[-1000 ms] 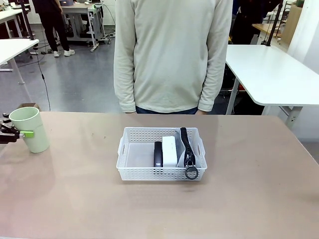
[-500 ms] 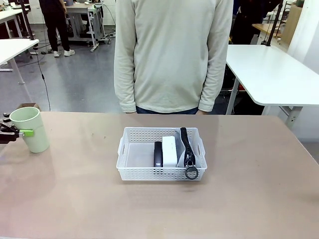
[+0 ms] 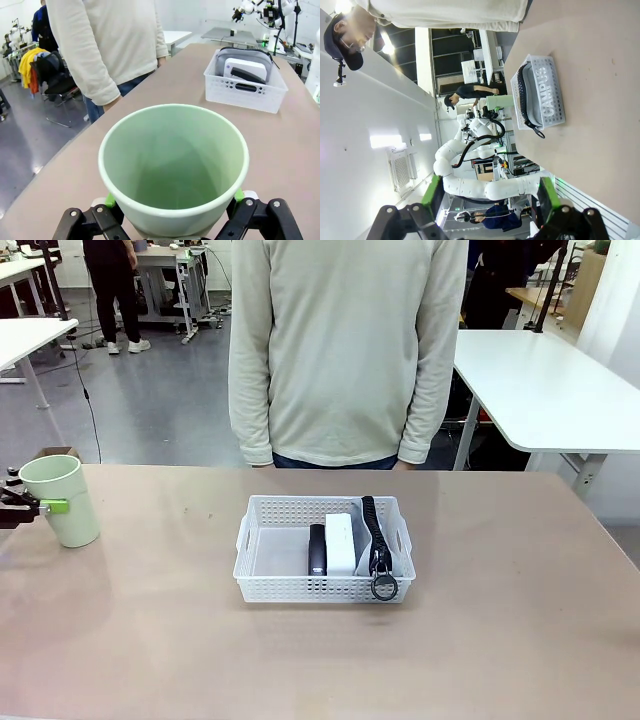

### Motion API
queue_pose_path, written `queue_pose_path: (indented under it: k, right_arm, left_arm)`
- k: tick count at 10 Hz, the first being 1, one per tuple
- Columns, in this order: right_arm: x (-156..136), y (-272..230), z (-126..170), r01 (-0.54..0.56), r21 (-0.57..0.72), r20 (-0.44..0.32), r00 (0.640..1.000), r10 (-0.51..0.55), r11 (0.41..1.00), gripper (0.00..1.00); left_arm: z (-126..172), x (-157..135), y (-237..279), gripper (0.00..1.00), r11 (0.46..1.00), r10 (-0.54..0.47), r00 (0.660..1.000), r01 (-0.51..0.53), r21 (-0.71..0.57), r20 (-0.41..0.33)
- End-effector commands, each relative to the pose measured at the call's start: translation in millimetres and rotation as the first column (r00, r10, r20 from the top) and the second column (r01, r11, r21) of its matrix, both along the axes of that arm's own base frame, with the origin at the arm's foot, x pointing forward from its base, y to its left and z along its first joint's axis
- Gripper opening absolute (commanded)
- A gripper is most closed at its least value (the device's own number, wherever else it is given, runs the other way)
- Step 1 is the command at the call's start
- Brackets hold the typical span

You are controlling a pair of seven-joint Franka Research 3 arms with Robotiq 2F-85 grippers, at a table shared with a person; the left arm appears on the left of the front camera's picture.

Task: Efficiently arrange items inside the basket to fit them all.
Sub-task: Pick up the Reusable plastic cup and place it inside the Organizing basket.

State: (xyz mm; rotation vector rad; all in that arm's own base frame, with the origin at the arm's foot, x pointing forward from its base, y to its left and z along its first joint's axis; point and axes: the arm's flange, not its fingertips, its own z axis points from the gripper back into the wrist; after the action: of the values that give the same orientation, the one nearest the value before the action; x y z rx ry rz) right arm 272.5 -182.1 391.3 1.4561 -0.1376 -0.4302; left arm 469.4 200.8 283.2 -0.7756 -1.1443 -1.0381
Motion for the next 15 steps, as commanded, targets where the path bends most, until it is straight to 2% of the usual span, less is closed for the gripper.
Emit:
queue_pose_path:
  k: [1, 2, 3, 4, 5, 6, 7, 8, 9, 10, 15]
  right_arm:
    - [-0.4, -0.6, 1.3, 0.001, 0.008, 0.028, 1.000, -0.001, 1.000, 1.00]
    - [-0.4, -0.6, 1.3, 0.001, 0.008, 0.028, 1.000, -0.001, 1.000, 1.00]
    - [-0.4, -0.6, 1.3, 0.001, 0.008, 0.028, 1.000, -0.001, 1.000, 1.00]
    - [-0.4, -0.6, 1.3, 0.001, 0.008, 0.028, 1.000, -0.001, 1.000, 1.00]
    - [-0.4, -0.6, 1.3, 0.001, 0.008, 0.028, 1.000, -0.001, 1.000, 1.00]
    - [-0.4, -0.6, 1.3, 0.001, 0.008, 0.028, 1.000, -0.001, 1.000, 1.00]
    - [-0.4, -0.6, 1.3, 0.001, 0.008, 0.028, 1.000, -0.001, 1.000, 1.00]
    - [-0.4, -0.6, 1.3, 0.001, 0.008, 0.028, 1.000, -0.001, 1.000, 1.00]
    - [-0.4, -0.6, 1.3, 0.001, 0.008, 0.028, 1.000, -0.001, 1.000, 1.00]
    - [-0.4, -0.6, 1.3, 0.001, 0.008, 0.028, 1.000, -0.001, 1.000, 1.00]
    - [-0.4, -0.6, 1.3, 0.001, 0.008, 0.028, 1.000, -0.001, 1.000, 1.00]
  left_arm:
    - [26.7, -11.6, 3.6, 0.34, 0.999, 0.013, 0.999, -0.011, -0.051, 0.030]
    - [63.7, -29.7, 5.1, 0.34, 1.000, 0.001, 0.999, -0.001, -0.012, 0.040]
    - [104.2, -45.4, 6.8, 0.00, 0.999, -0.032, 0.999, 0.031, 0.043, 0.019]
    - [142.5, -55.8, 9.2, 0.34, 0.987, -0.059, 0.998, 0.055, 0.150, 0.025]
    - [173.5, -60.1, 11.9, 0.00, 0.974, -0.089, 0.996, 0.088, 0.210, -0.004]
    - [196.6, -63.9, 13.1, 0.00, 0.959, -0.100, 0.995, 0.100, 0.266, -0.013]
    - [202.7, -65.4, 16.7, 0.00, 0.959, -0.143, 0.988, 0.153, 0.240, -0.060]
    - [194.1, -66.6, 25.9, 0.37, 0.968, -0.149, 0.985, 0.162, 0.190, -0.082]
    - [178.8, -67.8, 41.9, 0.38, 0.984, -0.120, 0.988, 0.131, 0.122, -0.096]
    - [213.8, -74.6, 15.0, 0.38, 0.961, -0.115, 0.993, 0.120, 0.248, -0.036]
    - [213.8, -74.6, 15.0, 0.38, 0.961, -0.115, 0.993, 0.120, 0.248, -0.036]
